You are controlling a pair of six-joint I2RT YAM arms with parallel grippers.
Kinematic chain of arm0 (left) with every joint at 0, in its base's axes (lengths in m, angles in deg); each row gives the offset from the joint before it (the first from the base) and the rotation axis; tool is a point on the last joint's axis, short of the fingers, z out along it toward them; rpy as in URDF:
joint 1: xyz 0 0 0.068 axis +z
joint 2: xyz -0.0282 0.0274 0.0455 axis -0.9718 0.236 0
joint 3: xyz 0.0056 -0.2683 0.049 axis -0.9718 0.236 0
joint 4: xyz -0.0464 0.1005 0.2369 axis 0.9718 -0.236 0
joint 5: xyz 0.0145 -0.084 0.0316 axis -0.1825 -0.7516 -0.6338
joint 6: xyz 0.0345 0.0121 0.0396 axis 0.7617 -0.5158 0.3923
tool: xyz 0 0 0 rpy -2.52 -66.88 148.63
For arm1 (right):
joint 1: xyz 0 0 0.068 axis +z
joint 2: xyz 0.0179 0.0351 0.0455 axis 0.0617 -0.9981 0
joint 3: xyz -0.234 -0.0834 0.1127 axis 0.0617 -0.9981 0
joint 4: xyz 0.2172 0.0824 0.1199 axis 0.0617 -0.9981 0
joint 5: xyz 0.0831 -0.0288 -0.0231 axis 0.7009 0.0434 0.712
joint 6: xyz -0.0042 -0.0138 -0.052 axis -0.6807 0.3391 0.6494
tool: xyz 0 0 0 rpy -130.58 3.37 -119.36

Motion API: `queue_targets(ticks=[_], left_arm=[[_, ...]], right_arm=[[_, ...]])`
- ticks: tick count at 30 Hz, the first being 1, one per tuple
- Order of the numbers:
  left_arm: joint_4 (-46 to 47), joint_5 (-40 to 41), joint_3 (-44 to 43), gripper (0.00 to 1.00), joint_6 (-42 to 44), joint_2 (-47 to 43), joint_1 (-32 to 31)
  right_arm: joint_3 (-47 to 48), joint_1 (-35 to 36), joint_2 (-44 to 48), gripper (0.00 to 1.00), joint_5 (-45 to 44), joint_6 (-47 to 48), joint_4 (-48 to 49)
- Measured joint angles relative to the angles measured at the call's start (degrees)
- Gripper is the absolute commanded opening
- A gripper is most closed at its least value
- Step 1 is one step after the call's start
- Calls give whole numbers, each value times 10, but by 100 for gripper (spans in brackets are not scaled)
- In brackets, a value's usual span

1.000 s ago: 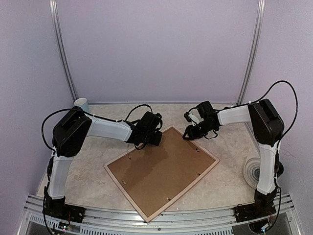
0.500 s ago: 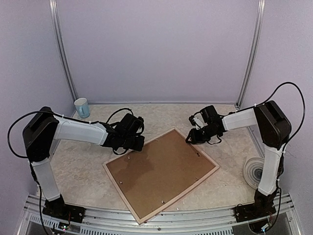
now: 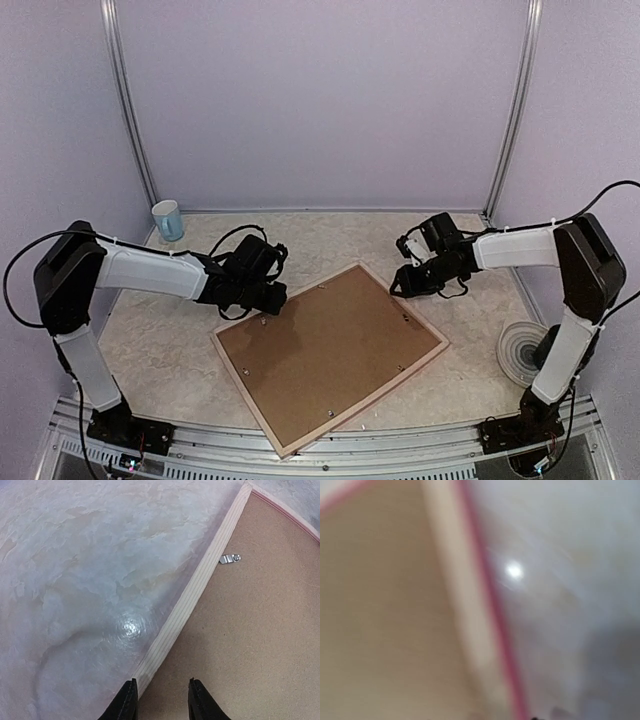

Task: Put the photo into the frame
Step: Hold the photo frame at the center of the board.

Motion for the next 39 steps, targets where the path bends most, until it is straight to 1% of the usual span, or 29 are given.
queue_targets(ticks=[5,9,11,15,20,23,25,30,33,39], left_arm=[[14,-45,-51,35,55,42,20],[27,-83,-65,33,97,72,35],[30,-101,-68,31,117,85,41],[30,-120,-76,28,149,101,46],[35,-137,-83,25,173,107,55],[35,-141,-83,25,181,110,58],[35,-142,-83,28,184,111,60],[42,-142,-81,30,190,114,62],[56,-144,-73,32,191,113,64],[74,-150,-62,33,192,112,68]], right_arm=[[64,32,8,48,28,55,-8],[130,62,-8,48,62,99,-9],[170,74,-32,48,75,117,-9],[263,89,-111,48,103,143,-16],[330,101,-199,47,133,160,-32],[357,104,-234,47,143,172,-51],[368,106,-249,47,149,178,-58],[378,109,-265,47,165,184,-72],[386,109,-272,47,169,186,-77],[399,111,-298,46,170,186,-84]])
